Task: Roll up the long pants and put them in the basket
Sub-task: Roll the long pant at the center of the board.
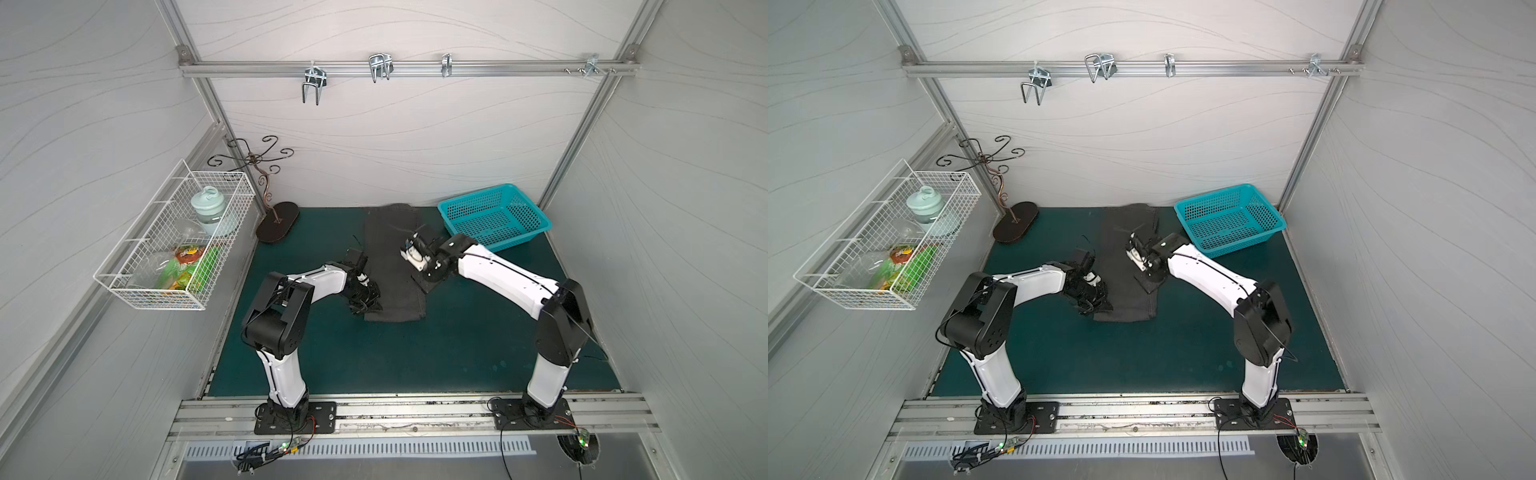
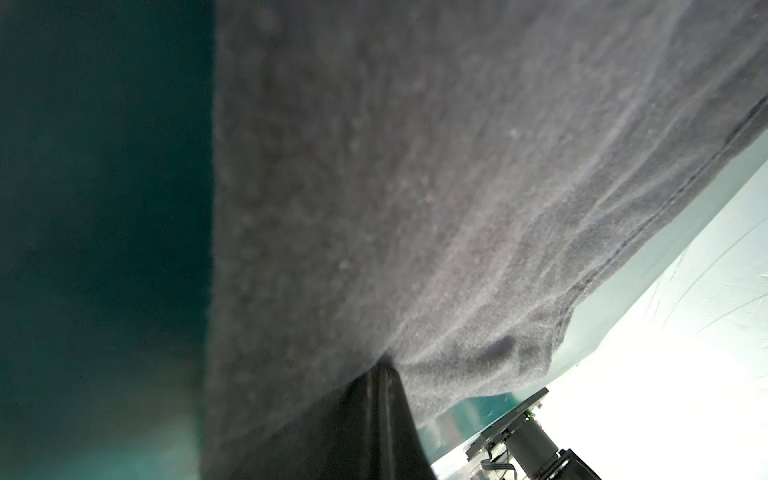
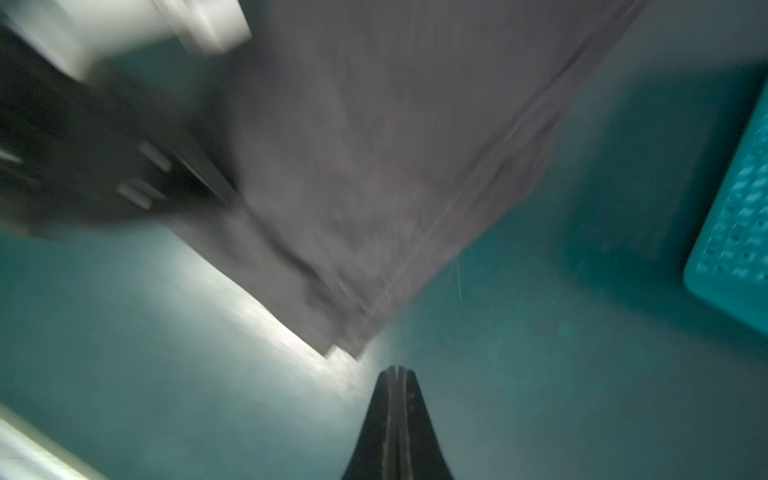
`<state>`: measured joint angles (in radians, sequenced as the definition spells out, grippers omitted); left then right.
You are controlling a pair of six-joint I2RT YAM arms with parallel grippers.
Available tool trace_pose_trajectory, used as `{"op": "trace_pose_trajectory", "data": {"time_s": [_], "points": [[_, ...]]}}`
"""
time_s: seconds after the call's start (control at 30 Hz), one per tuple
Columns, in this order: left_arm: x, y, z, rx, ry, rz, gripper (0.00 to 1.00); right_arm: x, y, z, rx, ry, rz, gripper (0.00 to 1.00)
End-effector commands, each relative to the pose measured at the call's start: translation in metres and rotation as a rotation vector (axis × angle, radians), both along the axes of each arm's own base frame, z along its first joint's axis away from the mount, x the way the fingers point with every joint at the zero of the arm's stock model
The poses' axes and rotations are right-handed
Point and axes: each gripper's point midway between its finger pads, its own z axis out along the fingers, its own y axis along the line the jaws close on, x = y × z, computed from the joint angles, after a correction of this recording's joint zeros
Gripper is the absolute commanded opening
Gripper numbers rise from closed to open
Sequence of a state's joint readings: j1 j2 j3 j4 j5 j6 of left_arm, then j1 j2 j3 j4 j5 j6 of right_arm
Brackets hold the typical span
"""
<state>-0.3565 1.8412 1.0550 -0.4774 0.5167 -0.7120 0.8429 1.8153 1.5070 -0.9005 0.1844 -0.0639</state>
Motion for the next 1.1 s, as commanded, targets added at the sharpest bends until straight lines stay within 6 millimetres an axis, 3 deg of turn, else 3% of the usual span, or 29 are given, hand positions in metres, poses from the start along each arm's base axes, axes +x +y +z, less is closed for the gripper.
{"op": "trace_pose_trajectory", "data": {"time_s": [0.0,0.13,0.37,0.5,0.8,1.07], "points": [[0.011,0.004,-0.016,0.05,-0.004,0.011,0.0,-0.019,-0.004,0.008,-0.119,-0.128,0.143,0.16],[0.012,-0.001,-0.017,0.032,0.01,0.009,0.0,-0.028,-0.001,0.008,-0.155,-0.182,0.239,0.5],[0.013,0.001,-0.02,0.038,0.035,-0.029,0.0,-0.052,-0.001,-0.017,-0.268,-0.277,0.388,0.64],[0.011,0.01,-0.023,0.037,0.059,-0.035,0.0,-0.051,0.002,-0.038,-0.314,-0.336,0.425,0.8],[0.002,0.034,-0.023,0.0,0.123,-0.029,0.0,-0.044,0.015,-0.063,-0.343,-0.479,0.513,0.81],[-0.006,0.036,-0.019,0.0,0.142,-0.046,0.0,-0.047,0.031,-0.075,-0.37,-0.484,0.562,0.81]]}}
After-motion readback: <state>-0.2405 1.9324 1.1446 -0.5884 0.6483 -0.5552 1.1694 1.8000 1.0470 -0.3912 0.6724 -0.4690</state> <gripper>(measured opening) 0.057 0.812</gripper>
